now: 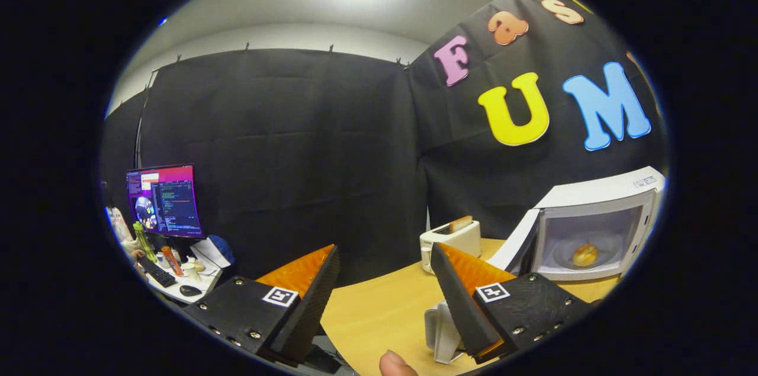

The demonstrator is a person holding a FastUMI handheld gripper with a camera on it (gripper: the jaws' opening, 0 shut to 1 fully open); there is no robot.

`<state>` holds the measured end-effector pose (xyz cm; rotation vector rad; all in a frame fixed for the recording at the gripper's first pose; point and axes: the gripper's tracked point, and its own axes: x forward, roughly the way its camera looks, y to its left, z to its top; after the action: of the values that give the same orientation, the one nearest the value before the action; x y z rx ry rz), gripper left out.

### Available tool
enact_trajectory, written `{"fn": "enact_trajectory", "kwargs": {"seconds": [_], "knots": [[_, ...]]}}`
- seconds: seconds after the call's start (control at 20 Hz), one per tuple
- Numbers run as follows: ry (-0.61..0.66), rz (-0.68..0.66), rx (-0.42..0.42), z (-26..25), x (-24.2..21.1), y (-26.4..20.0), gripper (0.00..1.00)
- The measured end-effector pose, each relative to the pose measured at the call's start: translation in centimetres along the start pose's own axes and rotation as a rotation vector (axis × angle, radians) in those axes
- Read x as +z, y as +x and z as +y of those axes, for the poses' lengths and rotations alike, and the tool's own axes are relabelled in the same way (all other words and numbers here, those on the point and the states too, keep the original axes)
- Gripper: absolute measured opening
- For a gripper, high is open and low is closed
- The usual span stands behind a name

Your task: Open the microwave, put the food inside, and close the microwave door.

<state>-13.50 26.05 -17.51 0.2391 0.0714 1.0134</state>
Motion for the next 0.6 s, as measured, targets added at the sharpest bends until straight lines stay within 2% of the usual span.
{"fn": "enact_trajectory", "kwargs": {"seconds": [0.15, 0.2, 0.25, 0.35, 0.4, 0.45, 0.5, 0.55, 0.6], "knots": [[-0.067, 0.04, -0.034, 0.8, -3.2, 1.6, 0.93], [-0.086, 0.054, -0.053, 0.8, -4.3, 2.2, 0.81], [-0.106, 0.06, -0.089, 0.5, -5.4, 2.7, 0.76], [-0.151, 0.084, -0.177, -0.8, -7.7, 3.8, 0.49], [-0.157, 0.101, -0.188, -0.9, -8.8, 4.4, 0.31], [-0.166, 0.126, -0.222, -1.6, -10.2, 4.9, 0.26], [-0.156, 0.139, -0.255, -2.2, -11.2, 4.7, 0.06], [-0.139, 0.142, -0.285, -3.0, -12.1, 5.0, 0.02], [-0.121, 0.154, -0.307, -3.7, -12.9, 4.9, 0.03]]}}
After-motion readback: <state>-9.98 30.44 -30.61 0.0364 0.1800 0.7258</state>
